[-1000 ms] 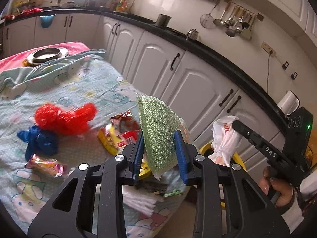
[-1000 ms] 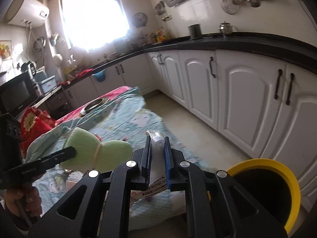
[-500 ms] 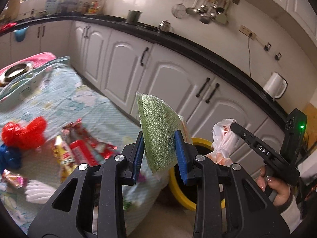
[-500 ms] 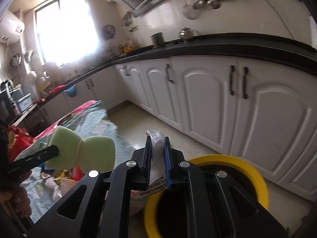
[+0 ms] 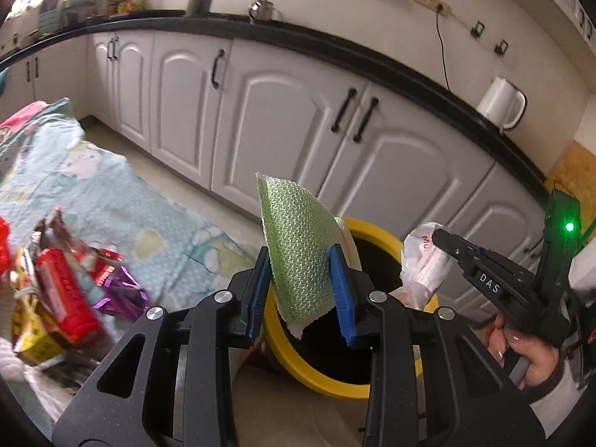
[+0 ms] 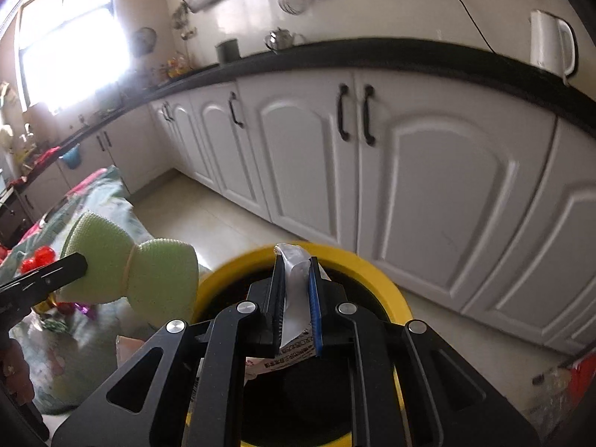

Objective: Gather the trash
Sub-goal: 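Carry the green sponge and white bag over the yellow bin with both tools, then open both tools to drop the sponge and bag into the bin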

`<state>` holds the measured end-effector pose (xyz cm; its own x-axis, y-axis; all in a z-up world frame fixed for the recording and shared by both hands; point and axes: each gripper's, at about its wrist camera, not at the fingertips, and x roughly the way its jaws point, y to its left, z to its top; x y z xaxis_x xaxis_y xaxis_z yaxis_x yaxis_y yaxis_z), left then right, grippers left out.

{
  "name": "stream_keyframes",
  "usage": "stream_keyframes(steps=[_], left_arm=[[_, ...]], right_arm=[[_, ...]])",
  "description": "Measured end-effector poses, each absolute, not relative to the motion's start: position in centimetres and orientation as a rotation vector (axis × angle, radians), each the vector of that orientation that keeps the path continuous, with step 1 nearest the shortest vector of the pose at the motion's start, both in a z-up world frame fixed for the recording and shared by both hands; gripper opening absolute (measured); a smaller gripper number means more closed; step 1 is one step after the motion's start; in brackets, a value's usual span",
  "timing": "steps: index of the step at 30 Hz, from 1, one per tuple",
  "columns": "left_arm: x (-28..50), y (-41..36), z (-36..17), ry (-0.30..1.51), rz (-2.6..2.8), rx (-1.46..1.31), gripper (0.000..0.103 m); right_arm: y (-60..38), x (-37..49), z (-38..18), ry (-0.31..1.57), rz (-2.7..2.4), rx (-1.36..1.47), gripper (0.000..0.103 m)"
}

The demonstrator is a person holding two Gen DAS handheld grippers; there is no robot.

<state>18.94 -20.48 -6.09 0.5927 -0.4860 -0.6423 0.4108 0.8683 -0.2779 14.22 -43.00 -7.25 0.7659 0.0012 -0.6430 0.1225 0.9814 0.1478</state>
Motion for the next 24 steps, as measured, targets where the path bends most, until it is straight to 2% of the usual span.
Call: stream_keyframes(steps=[6,8,10,13,15,18,20,24], left_arm=[[19.2,-21.4,-7.5,0.821,-0.542,-0.091,0.027],[19.2,-21.3,-7.6,0.821,-0.537,-0.094,0.040],[19.2,-21.1,-7.6,0.826,-0.539,-0.102,0.045],[19.2,-20.5,-7.2,0.819,-0.532,-0.116,0.061],[19.1,-20.1,-7.0,0.816,-0.532,-0.132,0.065],[18.9,-19.0,-6.4,0.800,-0.515,-0.151,0.081],[18.6,-18.0,-6.0,0.784,-0.500,-0.171,0.092],[18.3,-16.3,-5.2,0.757,-0.460,-0.186,0.092]], right_arm=[[-44.5,13.9,-8.6,0.728,-0.092,0.260,0.021],[-44.8,13.9,-8.7,0.730,-0.099,0.272,0.028],[-45.0,13.8,-8.6,0.724,-0.105,0.282,0.029],[-45.1,13.7,-8.2,0.713,-0.109,0.289,0.033],[-44.9,13.6,-7.8,0.701,-0.104,0.288,0.039],[-44.3,13.4,-7.0,0.681,-0.097,0.278,0.041],[-43.6,13.1,-6.2,0.660,-0.091,0.267,0.046],[-41.8,12.7,-4.7,0.619,-0.069,0.233,0.052]])
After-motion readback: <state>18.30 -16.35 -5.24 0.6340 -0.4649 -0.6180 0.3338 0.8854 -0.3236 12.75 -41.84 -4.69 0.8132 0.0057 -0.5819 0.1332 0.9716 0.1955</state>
